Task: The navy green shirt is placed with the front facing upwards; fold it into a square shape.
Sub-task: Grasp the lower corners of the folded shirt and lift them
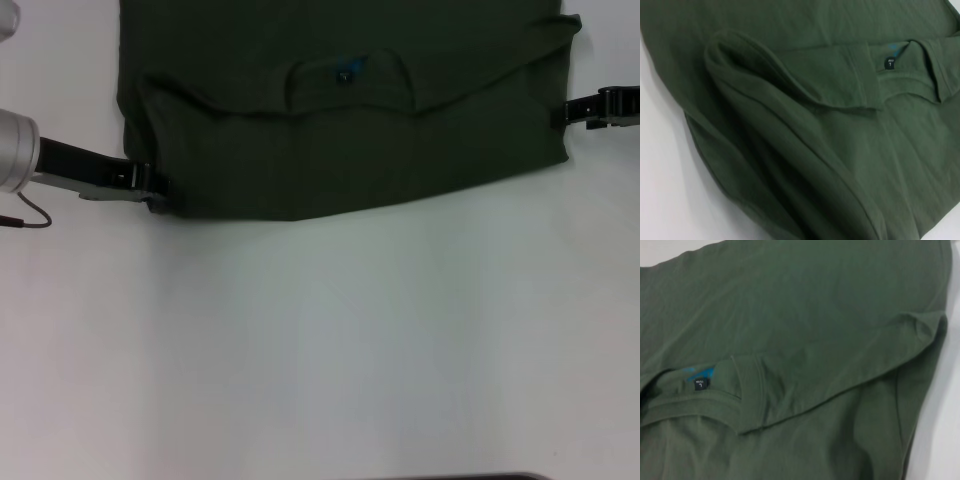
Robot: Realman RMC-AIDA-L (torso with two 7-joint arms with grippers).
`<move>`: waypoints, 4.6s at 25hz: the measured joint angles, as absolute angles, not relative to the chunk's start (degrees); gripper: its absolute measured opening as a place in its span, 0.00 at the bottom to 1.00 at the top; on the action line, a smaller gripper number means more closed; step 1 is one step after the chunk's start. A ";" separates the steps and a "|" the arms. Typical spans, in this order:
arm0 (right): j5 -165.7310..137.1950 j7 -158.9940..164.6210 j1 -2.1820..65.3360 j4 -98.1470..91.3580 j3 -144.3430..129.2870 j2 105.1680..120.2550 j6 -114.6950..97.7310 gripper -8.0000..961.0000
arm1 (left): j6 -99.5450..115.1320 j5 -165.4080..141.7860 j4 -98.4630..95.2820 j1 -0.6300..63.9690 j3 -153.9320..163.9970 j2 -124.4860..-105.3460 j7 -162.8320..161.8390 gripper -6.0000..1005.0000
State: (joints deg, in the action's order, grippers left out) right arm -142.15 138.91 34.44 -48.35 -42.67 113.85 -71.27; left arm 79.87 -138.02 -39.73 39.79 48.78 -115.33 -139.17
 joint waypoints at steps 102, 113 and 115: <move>-145.20 136.94 37.82 -41.39 -43.77 113.27 -78.76 0.04 | 82.72 -137.98 -43.01 39.77 48.69 -116.28 -139.47 0.07; -145.20 137.38 33.85 -53.55 -43.71 113.03 -97.24 0.04 | 97.75 -145.46 -48.58 38.92 48.87 -115.33 -139.38 0.07; -145.56 137.37 32.83 -55.09 -44.03 113.50 -99.63 0.04 | 100.37 -146.52 -50.12 38.05 48.82 -115.81 -139.39 0.07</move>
